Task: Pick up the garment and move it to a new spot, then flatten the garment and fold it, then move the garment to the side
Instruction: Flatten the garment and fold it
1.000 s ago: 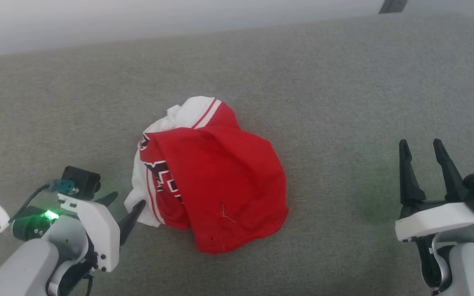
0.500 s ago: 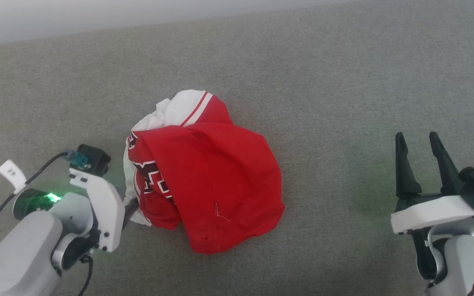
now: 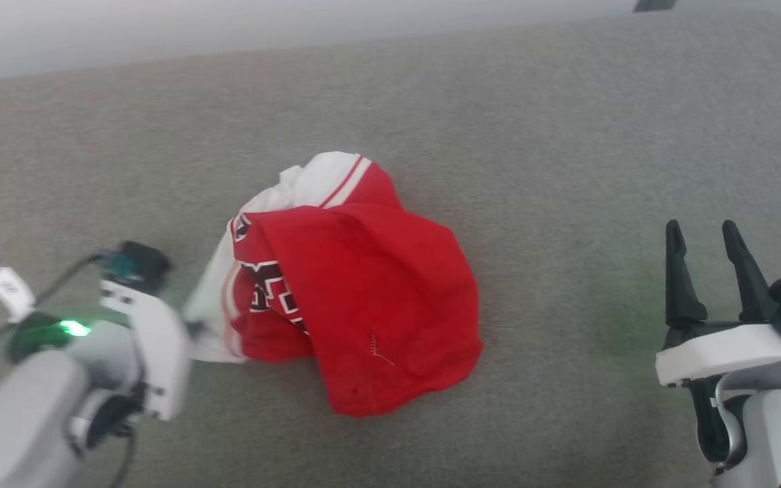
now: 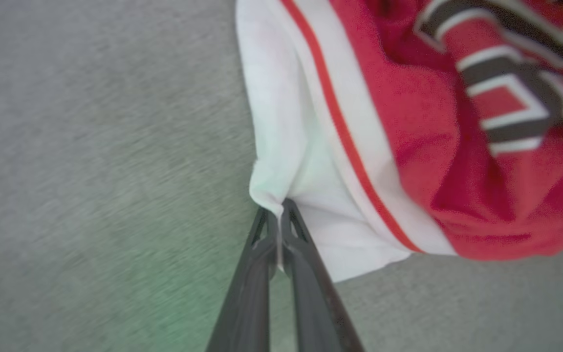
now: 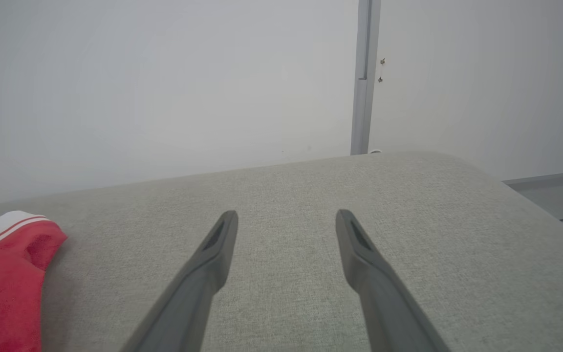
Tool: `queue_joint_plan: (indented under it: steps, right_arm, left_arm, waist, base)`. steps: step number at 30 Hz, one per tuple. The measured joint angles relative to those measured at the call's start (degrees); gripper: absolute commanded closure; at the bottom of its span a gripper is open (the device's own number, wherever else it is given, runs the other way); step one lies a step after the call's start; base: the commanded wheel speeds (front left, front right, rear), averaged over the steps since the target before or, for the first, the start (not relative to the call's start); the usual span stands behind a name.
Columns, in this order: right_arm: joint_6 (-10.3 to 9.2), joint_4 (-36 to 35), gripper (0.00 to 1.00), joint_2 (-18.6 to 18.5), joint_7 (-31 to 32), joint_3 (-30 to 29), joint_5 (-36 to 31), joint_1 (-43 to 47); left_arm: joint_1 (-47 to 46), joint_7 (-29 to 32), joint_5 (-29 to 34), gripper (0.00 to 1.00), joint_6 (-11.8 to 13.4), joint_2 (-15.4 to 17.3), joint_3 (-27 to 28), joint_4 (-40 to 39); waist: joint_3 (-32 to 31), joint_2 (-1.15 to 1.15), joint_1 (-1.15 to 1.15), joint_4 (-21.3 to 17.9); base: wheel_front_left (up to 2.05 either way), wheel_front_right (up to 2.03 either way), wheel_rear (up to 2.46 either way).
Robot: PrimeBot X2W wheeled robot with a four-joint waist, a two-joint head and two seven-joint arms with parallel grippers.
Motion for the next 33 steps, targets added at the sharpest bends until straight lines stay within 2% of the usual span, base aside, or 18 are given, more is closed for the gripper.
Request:
queue_joint_plan:
  steps: [7,12,17,22,23,24,25,26,27,33]
  right_arm:
    - [0.00,-0.19,0.00,-0.02,-0.01,-0.65,-0.24,0.56]
    - [0.00,-0.35,0.00,0.12,0.00,-0.24,-0.37,0.57]
    - [0.00,-0.25,0.00,0.20,0.00,0.53,-0.36,0.12]
    - [0.00,-0.05,0.00,0.20,0.00,0.97,0.04,0.05]
    - [0.00,-0.03,0.00,0.21,0.00,1.04,0.09,0.05]
    - [0.00,0.01,0.00,0.21,0.00,1.11,0.10,0.05]
    - [0.00,0.05,0.00,0.19,0.00,1.12,0.10,0.05]
    - [0.00,0.13,0.00,0.14,0.00,1.12,0.10,0.05]
    - [0.00,0.21,0.00,0.08,0.00,1.18,0.10,0.07]
    - [0.00,0.52,0.00,-0.51,0.18,2.05,0.10,0.73]
  left_arm:
    - [0.18,-1.90,0.37,1.00,2.86,6.16,4.46,-1.37]
    - [-0.43,-3.14,1.02,1.00,4.97,9.04,6.83,0.96]
    - [-0.46,-3.74,0.57,1.00,4.93,8.93,7.26,5.48]
    - [-0.77,-5.41,-0.81,1.00,3.46,6.21,7.30,10.82]
    - [-1.08,-5.72,-1.34,0.84,3.11,5.67,7.32,11.74]
    - [-1.40,-6.04,-1.59,0.60,2.87,5.23,7.21,12.45]
    - [-1.68,-6.46,-1.67,0.47,2.47,4.79,7.22,13.11]
    - [-1.92,-6.72,-1.90,0.04,2.42,4.38,7.28,13.70]
    - [-2.18,-7.19,-2.11,0.00,2.34,4.02,7.34,14.24]
    - [-3.35,-12.03,-2.61,0.00,1.51,2.98,8.76,14.99]
  waist:
    - [-1.37,0.00,0.00,2.06]
    - [-1.75,0.00,0.00,2.66]
    - [-1.50,0.00,0.00,2.29]
    - [-1.02,0.00,0.00,1.49]
    - [-0.95,0.00,0.00,1.34]
    - [-0.92,0.00,0.00,1.24]
    - [-0.94,0.00,0.00,1.21]
    - [-0.98,0.00,0.00,1.23]
    - [-1.06,0.00,0.00,1.27]
    - [-2.22,0.00,0.00,2.44]
  base:
    - [0.00,0.00,0.00]
    - [0.00,0.00,0.00]
    - [0.00,0.00,0.00]
    - [0.00,0.00,0.00]
    - [0.00,0.00,0.00]
    - [0.00,0.00,0.00]
    - [0.00,0.00,0.00]
    - [0.00,0.00,0.00]
    - [0.00,0.00,0.00]
    - [0.00,0.00,0.00]
